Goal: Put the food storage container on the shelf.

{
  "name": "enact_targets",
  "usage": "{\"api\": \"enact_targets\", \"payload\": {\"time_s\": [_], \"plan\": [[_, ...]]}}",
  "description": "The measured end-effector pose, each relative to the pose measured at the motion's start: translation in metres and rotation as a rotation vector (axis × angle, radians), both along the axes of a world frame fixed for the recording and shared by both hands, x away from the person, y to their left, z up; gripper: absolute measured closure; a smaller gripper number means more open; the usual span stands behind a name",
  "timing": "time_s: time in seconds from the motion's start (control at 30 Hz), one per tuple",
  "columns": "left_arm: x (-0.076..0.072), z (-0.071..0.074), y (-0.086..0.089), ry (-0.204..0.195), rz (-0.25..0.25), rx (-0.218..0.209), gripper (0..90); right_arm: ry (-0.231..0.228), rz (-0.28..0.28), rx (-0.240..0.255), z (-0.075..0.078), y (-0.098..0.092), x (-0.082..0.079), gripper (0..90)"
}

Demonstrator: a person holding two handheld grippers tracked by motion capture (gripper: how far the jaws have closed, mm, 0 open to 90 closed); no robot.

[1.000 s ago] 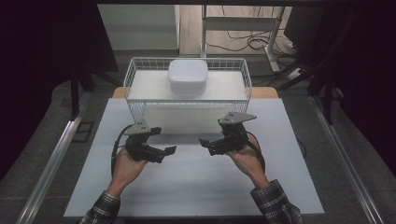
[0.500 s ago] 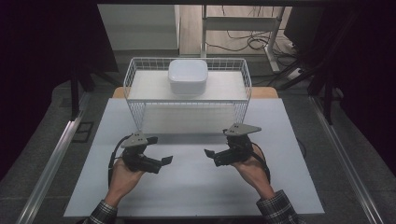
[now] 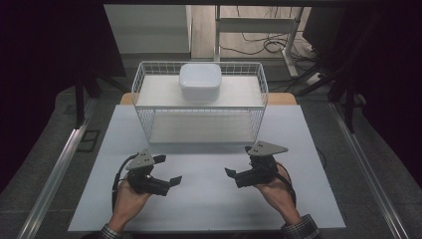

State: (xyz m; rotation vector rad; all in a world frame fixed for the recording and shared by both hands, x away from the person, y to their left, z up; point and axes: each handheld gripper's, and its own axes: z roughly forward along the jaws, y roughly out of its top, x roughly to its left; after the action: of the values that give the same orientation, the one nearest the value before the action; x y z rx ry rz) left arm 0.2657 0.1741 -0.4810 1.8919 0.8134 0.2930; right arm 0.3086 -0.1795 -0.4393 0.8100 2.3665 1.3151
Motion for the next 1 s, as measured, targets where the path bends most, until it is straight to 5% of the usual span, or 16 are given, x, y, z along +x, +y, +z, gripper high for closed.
{"api": "enact_targets", "payload": {"time_s": [1.0], "plan": [[-0.042,-0.035,0.028,0.063,0.073,0.044,5.1,0.042,-0.07,-0.058,-0.039,-0.041,-0.033,0.0]]}}
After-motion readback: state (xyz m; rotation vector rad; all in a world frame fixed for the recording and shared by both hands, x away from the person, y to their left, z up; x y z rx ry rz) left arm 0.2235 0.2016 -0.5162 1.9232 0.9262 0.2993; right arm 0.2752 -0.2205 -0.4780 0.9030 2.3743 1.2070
